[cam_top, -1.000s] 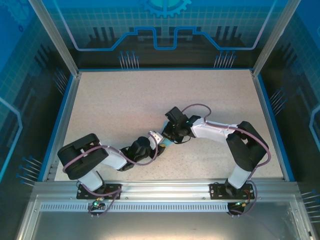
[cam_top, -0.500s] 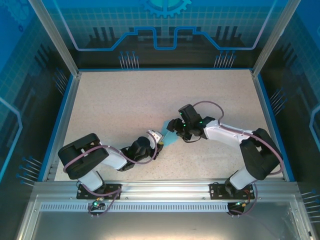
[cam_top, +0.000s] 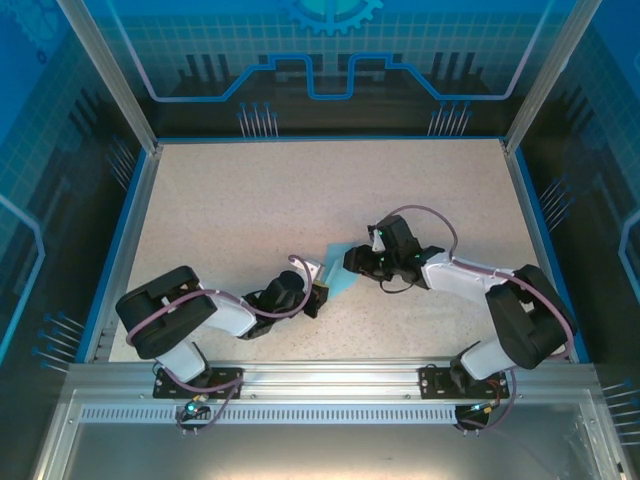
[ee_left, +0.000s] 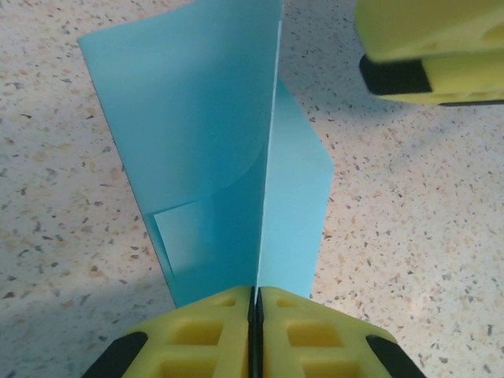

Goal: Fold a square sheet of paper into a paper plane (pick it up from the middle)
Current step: Fourth fold the wing at the center of the table.

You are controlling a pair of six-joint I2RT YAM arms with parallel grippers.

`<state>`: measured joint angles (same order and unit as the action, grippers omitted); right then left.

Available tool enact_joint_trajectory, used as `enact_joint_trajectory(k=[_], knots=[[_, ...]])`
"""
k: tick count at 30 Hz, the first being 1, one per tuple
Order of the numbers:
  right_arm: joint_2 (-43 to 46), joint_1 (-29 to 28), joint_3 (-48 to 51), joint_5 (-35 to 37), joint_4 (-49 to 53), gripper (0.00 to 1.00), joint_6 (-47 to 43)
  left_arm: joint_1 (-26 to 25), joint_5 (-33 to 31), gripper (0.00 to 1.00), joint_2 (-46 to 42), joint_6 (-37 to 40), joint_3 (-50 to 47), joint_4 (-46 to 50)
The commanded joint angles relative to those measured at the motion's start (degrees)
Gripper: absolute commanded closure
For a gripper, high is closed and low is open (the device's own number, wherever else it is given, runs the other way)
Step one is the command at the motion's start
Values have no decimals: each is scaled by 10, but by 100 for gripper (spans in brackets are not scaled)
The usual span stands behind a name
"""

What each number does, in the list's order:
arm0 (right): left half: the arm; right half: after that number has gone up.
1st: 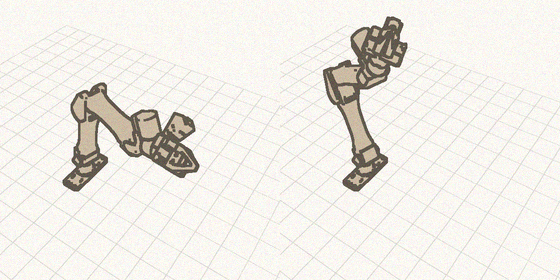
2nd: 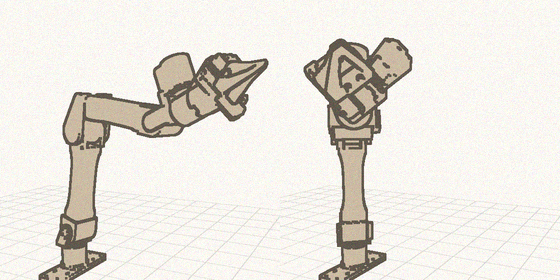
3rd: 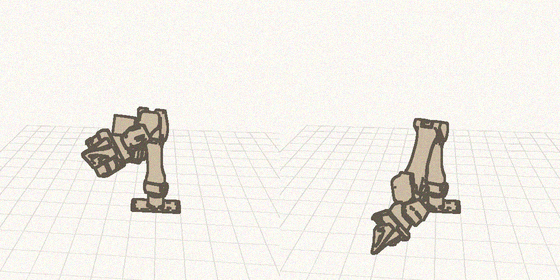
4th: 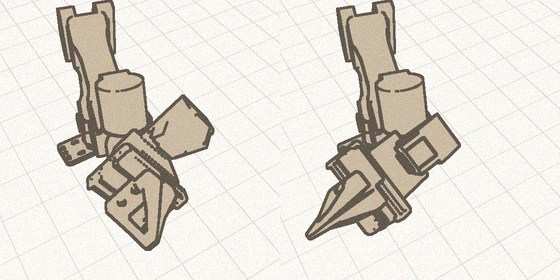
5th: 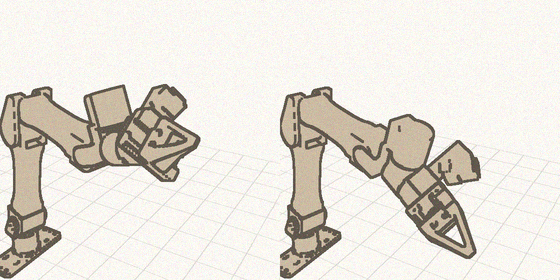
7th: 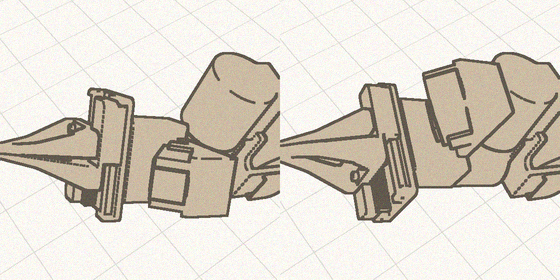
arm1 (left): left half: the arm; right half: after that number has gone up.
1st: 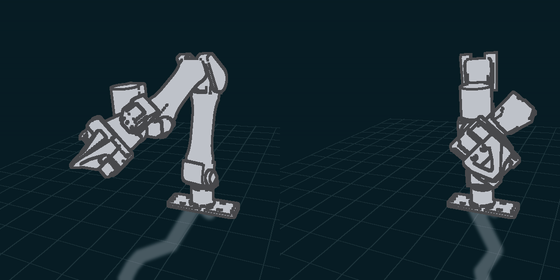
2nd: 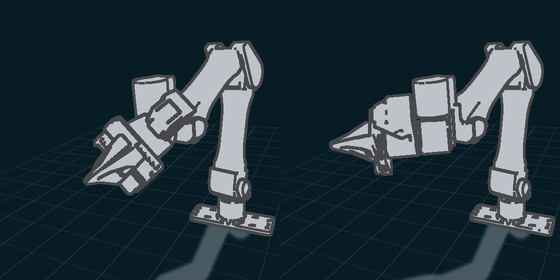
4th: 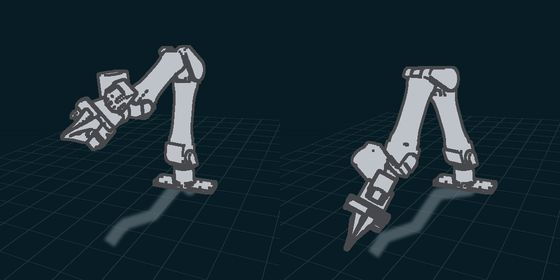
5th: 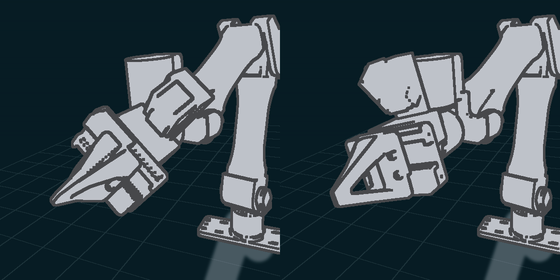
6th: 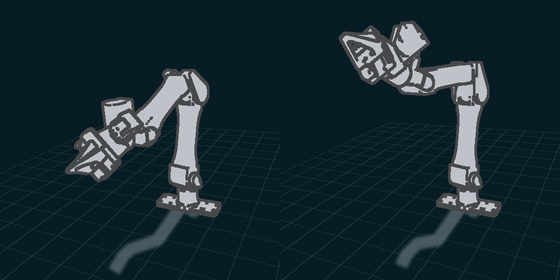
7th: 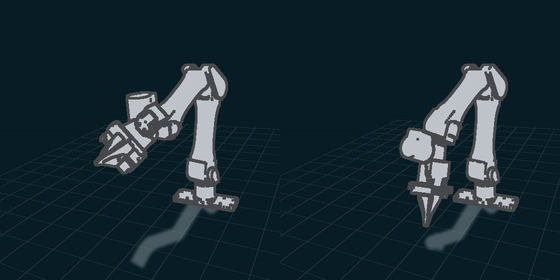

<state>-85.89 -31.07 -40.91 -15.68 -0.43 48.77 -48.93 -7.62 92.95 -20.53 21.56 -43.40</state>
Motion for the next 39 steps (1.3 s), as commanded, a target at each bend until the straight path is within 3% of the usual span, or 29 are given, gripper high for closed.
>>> enact_joint_trajectory(k=[1,8,14,27,39], knots=[[-29,5,-7,-44,-31,60,-31,-4,19,92,-20,-47,17,45],[-70,2,-29,-59,-39,64,-44,-2,33,92,-32,-131,46,130],[-95,-3,-41,-58,-36,65,-52,0,51,92,-27,-176,52,139],[-128,-7,-56,-47,-13,68,-54,5,54,91,-15,-200,52,137],[-135,-16,-64,-12,25,62,-52,13,63,85,-13,-215,52,142]])
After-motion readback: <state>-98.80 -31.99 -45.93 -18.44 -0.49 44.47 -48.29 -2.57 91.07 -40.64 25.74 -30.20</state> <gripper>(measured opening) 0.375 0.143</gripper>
